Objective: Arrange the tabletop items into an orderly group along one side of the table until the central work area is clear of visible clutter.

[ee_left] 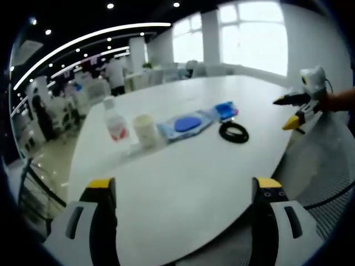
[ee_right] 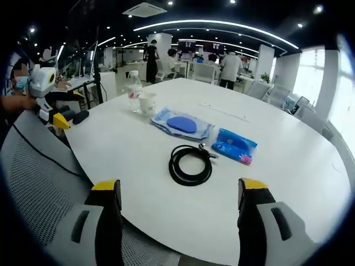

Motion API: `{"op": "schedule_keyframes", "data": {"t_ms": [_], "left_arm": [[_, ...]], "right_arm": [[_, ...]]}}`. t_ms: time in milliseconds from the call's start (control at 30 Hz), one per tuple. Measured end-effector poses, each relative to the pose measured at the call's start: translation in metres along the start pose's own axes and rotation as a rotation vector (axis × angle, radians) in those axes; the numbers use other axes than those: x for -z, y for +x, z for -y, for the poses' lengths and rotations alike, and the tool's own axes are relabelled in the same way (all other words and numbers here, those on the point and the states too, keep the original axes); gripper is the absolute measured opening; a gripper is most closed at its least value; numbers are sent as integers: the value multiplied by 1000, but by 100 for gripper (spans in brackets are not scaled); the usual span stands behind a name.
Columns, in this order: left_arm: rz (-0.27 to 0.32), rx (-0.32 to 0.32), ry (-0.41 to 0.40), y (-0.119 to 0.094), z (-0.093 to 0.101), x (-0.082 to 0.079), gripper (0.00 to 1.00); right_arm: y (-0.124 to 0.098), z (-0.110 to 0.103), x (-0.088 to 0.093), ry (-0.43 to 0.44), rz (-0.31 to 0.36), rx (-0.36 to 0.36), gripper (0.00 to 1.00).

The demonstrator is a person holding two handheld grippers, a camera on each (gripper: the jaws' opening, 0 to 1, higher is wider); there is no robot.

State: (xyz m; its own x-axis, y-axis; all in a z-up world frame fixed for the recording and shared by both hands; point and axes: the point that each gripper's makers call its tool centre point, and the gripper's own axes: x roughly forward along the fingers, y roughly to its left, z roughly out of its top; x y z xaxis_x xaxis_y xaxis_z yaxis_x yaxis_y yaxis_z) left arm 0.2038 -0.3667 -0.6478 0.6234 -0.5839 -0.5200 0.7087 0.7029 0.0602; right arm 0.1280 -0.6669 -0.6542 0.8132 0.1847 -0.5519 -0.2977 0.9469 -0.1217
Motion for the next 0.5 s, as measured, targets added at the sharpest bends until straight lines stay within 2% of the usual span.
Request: {"op": "schedule_keyframes", "data": {"t_ms": [267, 500], "left_arm": [[0, 1, 8, 0, 0, 0, 99], [6, 0, 8, -1, 0, -1, 99]], "right_arm": [[-9, 3, 8, 25, 0, 36, 87], [-10, 4, 7, 23, 10, 46, 88]]}}
